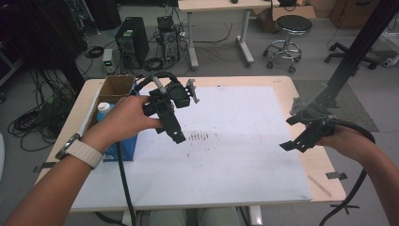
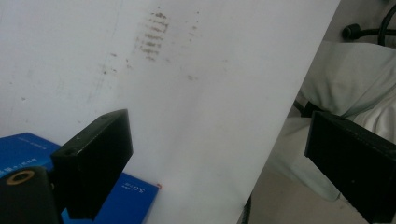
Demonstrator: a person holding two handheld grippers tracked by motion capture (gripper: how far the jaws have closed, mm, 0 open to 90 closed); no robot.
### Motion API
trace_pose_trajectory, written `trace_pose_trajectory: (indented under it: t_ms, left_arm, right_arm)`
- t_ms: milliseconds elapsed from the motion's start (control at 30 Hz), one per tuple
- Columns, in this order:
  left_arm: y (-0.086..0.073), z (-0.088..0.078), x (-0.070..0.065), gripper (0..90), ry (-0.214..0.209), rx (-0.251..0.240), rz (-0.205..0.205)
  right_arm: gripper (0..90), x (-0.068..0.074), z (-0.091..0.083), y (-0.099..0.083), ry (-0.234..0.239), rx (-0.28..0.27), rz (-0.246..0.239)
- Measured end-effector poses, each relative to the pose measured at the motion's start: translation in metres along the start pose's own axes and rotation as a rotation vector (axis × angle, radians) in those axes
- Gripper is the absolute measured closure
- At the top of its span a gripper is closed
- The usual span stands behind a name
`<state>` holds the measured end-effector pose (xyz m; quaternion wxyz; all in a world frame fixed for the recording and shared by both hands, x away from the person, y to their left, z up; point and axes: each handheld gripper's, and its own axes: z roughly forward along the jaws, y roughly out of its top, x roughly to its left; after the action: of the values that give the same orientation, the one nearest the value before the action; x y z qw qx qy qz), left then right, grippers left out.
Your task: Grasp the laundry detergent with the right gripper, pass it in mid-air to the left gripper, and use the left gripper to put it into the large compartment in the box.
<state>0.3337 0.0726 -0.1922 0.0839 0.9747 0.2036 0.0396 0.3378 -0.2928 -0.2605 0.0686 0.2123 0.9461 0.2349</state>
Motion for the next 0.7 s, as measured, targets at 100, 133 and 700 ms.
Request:
trace_pose_trajectory:
  t_ms: [100, 133, 700]
  left_arm:
    - [0.0001, 0.0000, 0.0012, 8.1, -0.001, 0.001, -0.002]
    - [0.0003, 0.0003, 0.0016, 8.1, 0.001, 0.003, -0.001]
    - [0.0018, 0.0007, 0.0013, 8.1, -0.008, 0.005, -0.001]
  right_arm:
    - [7.8, -0.0003, -0.0002, 0.0006, 0.000, 0.000, -0.003]
    - [7.8, -0.0003, -0.0003, 0.0009, 0.000, 0.000, -0.003]
    - [7.7, 0.0002, -0.0001, 0.0000, 0.002, 0.000, -0.004]
